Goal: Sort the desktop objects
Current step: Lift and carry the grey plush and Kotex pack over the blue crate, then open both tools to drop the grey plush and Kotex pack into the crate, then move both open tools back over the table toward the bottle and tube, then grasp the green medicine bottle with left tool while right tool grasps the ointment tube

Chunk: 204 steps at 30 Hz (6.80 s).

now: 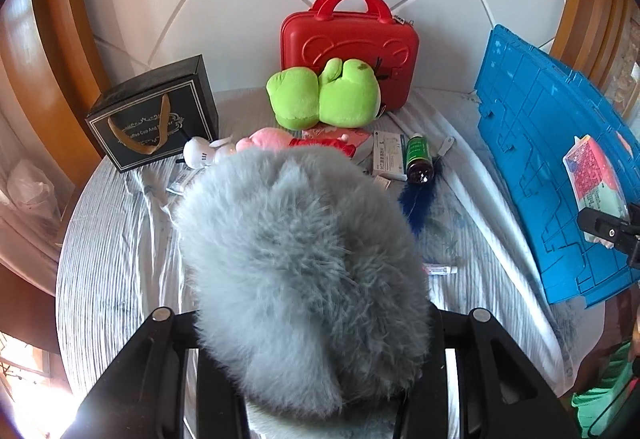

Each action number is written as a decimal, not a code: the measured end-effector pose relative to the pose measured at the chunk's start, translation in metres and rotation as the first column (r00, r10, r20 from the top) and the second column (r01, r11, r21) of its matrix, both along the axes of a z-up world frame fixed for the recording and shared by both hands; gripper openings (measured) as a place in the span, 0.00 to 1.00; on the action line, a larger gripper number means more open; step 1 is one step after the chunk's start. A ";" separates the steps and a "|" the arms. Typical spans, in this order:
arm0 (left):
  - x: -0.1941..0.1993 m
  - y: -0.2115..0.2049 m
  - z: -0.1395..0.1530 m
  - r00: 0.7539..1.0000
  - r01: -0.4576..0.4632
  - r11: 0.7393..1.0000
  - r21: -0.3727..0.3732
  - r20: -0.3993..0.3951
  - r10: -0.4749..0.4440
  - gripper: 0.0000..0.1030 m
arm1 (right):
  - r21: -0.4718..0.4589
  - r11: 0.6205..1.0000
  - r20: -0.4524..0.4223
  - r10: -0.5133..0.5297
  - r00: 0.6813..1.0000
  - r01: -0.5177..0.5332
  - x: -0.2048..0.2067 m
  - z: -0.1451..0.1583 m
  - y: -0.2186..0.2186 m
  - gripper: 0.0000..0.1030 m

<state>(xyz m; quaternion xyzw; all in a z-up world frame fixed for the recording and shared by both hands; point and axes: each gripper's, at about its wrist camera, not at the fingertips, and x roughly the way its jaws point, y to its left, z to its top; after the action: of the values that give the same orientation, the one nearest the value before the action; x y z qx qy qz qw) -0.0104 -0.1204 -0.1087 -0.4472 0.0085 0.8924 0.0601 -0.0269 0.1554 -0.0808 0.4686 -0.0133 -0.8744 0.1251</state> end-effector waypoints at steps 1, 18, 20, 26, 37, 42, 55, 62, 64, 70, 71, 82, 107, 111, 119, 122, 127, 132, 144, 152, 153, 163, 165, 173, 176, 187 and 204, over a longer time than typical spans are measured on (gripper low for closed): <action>0.000 0.004 0.005 1.000 0.001 1.000 0.003 -0.009 -0.001 0.35 | -0.006 1.000 -0.009 0.003 1.000 -0.003 0.001 0.005 0.002 0.74; 0.001 0.072 0.066 0.992 0.051 0.999 0.001 -0.119 -0.050 0.35 | -0.060 0.997 -0.110 0.049 0.993 -0.056 0.013 0.062 0.037 0.74; 0.001 0.080 0.074 0.990 0.055 0.998 0.006 -0.132 -0.054 0.35 | -0.066 0.996 -0.127 0.044 0.991 -0.053 0.014 0.069 0.043 0.74; 0.003 0.107 0.092 0.983 0.086 0.996 0.008 -0.163 -0.084 0.35 | -0.093 0.995 -0.157 0.028 0.987 -0.043 0.015 0.083 0.064 0.74; 0.001 0.165 0.114 0.966 0.167 0.986 -0.010 -0.200 -0.165 0.35 | -0.138 0.990 -0.180 -0.007 0.984 -0.018 0.020 0.102 0.104 0.74; -0.002 0.200 0.127 0.949 0.225 0.974 -0.010 -0.225 -0.221 0.35 | -0.154 0.988 -0.189 -0.052 0.981 0.023 0.022 0.108 0.132 0.74; -0.010 0.296 0.146 0.902 0.365 0.931 -0.026 -0.238 -0.361 0.35 | -0.157 0.981 -0.205 -0.147 0.968 0.116 0.026 0.117 0.198 0.74; -0.016 0.341 0.159 0.871 0.427 0.903 -0.044 -0.250 -0.424 0.35 | -0.164 0.971 -0.221 -0.209 0.953 0.175 0.029 0.124 0.235 0.74; -0.020 0.355 0.163 0.861 0.443 0.895 -0.049 -0.253 -0.441 0.35 | -0.169 0.967 -0.220 -0.227 0.949 0.191 0.028 0.125 0.246 0.74; -0.029 0.390 0.169 0.834 0.491 0.869 -0.066 -0.252 -0.490 0.35 | -0.174 0.953 -0.217 -0.283 0.934 0.248 0.028 0.122 0.275 0.74; -0.032 0.397 0.170 0.830 0.499 0.864 -0.066 -0.249 -0.498 0.35 | -0.176 0.950 -0.216 -0.292 0.932 0.257 0.029 0.121 0.281 0.74; -0.051 0.455 0.173 0.787 0.568 0.819 -0.082 -0.238 -0.569 0.35 | -0.176 0.917 -0.187 -0.388 0.903 0.357 0.029 0.108 0.335 0.74; -0.085 0.475 0.152 0.816 0.537 0.841 -0.067 -0.211 -0.538 0.96 | -0.125 0.858 -0.164 -0.512 0.843 0.497 0.013 0.089 0.397 1.00; -0.083 0.454 0.147 0.834 0.512 0.857 -0.058 -0.204 -0.512 0.96 | -0.129 0.873 -0.168 -0.487 0.857 0.470 0.010 0.093 0.382 1.00; -0.073 0.400 0.136 0.876 0.446 0.894 -0.038 -0.188 -0.445 0.96 | -0.117 0.915 -0.173 -0.401 0.899 0.386 0.002 0.097 0.340 1.00; -0.068 0.373 0.131 0.891 0.418 0.908 -0.030 -0.183 -0.416 0.96 | -0.109 0.931 -0.178 -0.364 0.914 0.349 -0.001 0.100 0.319 1.00; -0.063 0.322 0.122 0.917 0.366 0.930 -0.012 -0.168 -0.363 0.96 | -0.106 0.954 -0.189 -0.296 0.936 0.281 -0.005 0.105 0.278 1.00; -0.056 0.263 0.111 0.942 0.302 0.953 0.000 -0.154 -0.298 0.96 | -0.102 0.971 -0.207 -0.234 0.950 0.217 -0.004 0.109 0.230 1.00; -0.044 0.142 0.043 0.980 0.195 0.981 -0.020 -0.028 -0.195 0.96 | -0.041 0.997 -0.193 -0.068 0.979 0.062 0.001 0.092 0.105 1.00; -0.046 0.108 -0.029 0.974 0.210 0.977 -0.031 0.090 -0.206 0.96 | 0.015 1.000 -0.138 0.011 0.990 -0.009 -0.001 0.042 0.048 1.00; -0.047 0.105 -0.039 0.972 0.217 0.976 -0.033 0.103 -0.212 0.96 | 0.019 1.000 -0.119 0.014 0.993 -0.012 -0.002 0.030 0.043 1.00; -0.075 0.093 -0.134 0.944 0.290 0.956 -0.050 0.181 -0.277 0.94 | 0.146 0.984 -0.002 0.107 0.994 -0.105 -0.019 -0.081 -0.013 1.00; -0.087 0.092 -0.147 0.940 0.289 0.956 -0.048 0.200 -0.275 0.94 | 0.141 0.986 0.030 0.090 0.995 -0.094 -0.025 -0.101 -0.014 1.00; -0.148 0.121 -0.161 0.917 0.356 0.934 -0.007 0.193 -0.348 0.94 | 0.146 0.985 0.104 0.080 0.991 -0.094 -0.043 -0.168 -0.018 1.00; -0.171 0.140 -0.169 0.889 0.412 0.911 0.010 0.214 -0.404 0.94 | 0.138 0.982 0.122 0.110 0.986 -0.127 -0.051 -0.192 -0.027 1.00; -0.238 0.206 -0.194 0.811 0.538 0.843 -0.013 0.281 -0.513 0.94 | 0.223 0.931 0.083 0.277 0.957 -0.289 -0.071 -0.250 -0.072 0.75; -0.267 0.223 -0.212 0.845 0.461 0.887 -0.022 0.315 -0.432 0.52 | 0.144 0.914 0.092 0.371 0.924 -0.381 -0.054 -0.243 -0.077 0.18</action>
<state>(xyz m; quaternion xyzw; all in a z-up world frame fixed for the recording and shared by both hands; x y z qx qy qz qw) -0.2772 0.1021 -0.3210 -0.5661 0.1464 0.7733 0.2450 -0.0813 0.0784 -0.3242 0.4981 0.1427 -0.8172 0.2525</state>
